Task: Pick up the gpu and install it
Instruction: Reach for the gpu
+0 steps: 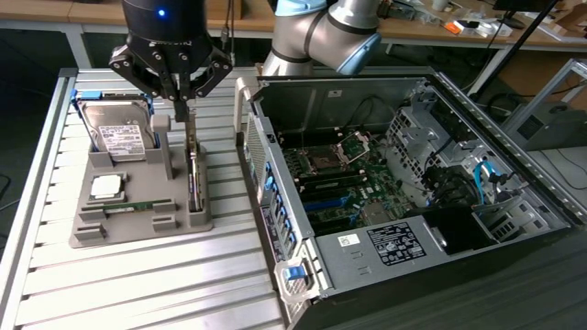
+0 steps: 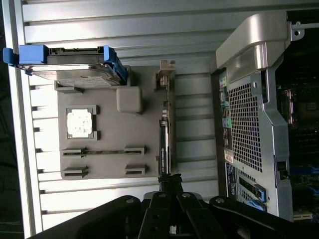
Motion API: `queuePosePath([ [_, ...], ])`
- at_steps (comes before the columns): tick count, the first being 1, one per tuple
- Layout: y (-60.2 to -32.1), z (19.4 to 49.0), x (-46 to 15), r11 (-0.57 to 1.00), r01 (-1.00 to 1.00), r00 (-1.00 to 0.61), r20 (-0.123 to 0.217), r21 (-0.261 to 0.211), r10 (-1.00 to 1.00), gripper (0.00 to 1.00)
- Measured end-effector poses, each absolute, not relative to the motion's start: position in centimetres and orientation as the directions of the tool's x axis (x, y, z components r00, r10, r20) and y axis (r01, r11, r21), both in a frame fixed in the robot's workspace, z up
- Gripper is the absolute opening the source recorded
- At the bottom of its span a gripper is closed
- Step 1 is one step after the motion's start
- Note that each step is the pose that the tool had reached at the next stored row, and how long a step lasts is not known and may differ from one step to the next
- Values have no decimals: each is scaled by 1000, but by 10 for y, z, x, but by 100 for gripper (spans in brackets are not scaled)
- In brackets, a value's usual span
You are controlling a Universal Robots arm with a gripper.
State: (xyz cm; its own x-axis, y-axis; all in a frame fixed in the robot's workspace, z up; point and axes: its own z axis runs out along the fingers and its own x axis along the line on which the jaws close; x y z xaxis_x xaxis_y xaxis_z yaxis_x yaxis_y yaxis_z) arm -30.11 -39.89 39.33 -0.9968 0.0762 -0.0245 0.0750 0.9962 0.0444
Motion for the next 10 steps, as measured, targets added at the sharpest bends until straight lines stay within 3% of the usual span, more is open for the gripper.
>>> queuePosePath([
  [10, -399, 393, -306, 996, 75, -997, -24, 44, 76, 11],
])
